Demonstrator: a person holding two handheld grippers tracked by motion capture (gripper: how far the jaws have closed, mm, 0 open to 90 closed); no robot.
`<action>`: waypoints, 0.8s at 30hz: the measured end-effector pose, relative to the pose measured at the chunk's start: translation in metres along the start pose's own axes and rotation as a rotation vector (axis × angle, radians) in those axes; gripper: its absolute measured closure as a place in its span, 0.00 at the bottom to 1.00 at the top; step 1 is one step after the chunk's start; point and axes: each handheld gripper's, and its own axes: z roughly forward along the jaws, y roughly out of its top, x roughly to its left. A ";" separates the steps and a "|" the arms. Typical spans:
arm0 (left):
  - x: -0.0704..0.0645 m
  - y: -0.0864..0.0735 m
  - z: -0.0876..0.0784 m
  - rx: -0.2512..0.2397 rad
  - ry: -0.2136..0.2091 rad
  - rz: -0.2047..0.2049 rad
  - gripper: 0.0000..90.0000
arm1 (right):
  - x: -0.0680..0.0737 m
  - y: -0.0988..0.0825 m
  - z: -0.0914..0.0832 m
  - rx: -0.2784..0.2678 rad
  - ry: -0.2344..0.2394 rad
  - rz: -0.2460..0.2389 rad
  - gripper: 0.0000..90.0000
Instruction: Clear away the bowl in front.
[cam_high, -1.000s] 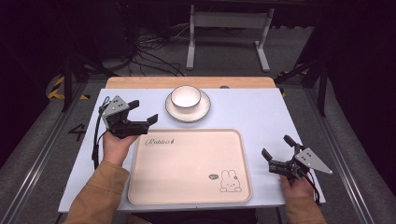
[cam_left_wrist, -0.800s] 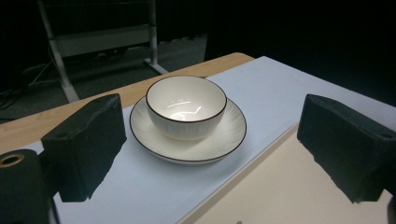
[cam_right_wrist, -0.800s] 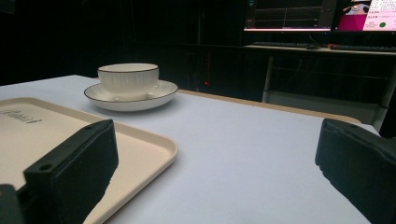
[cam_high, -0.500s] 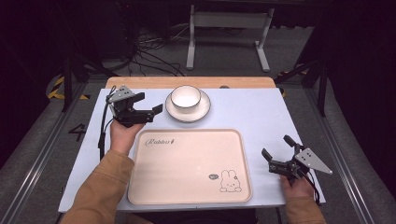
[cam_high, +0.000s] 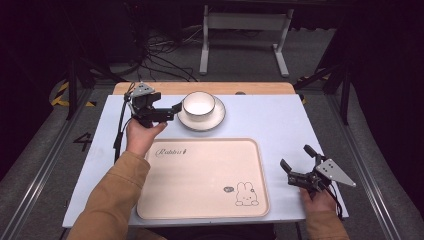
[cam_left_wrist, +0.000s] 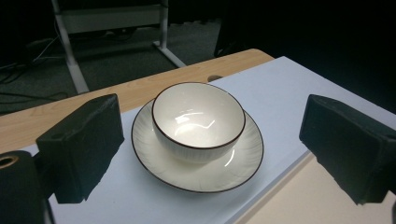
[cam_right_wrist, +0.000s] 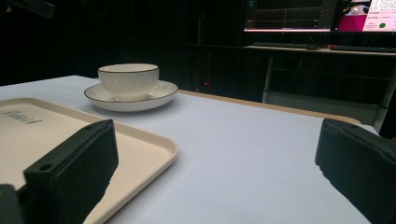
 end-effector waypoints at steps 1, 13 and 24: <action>0.000 0.001 0.001 -0.005 0.001 -0.004 0.08 | 0.000 0.000 0.000 0.000 0.000 0.000 0.00; 0.008 0.015 0.022 0.036 0.037 0.001 0.17 | 0.000 0.000 0.000 -0.001 0.000 0.001 0.00; 0.008 0.024 0.045 0.055 0.060 -0.008 0.20 | 0.000 0.000 0.000 -0.004 0.000 0.001 0.00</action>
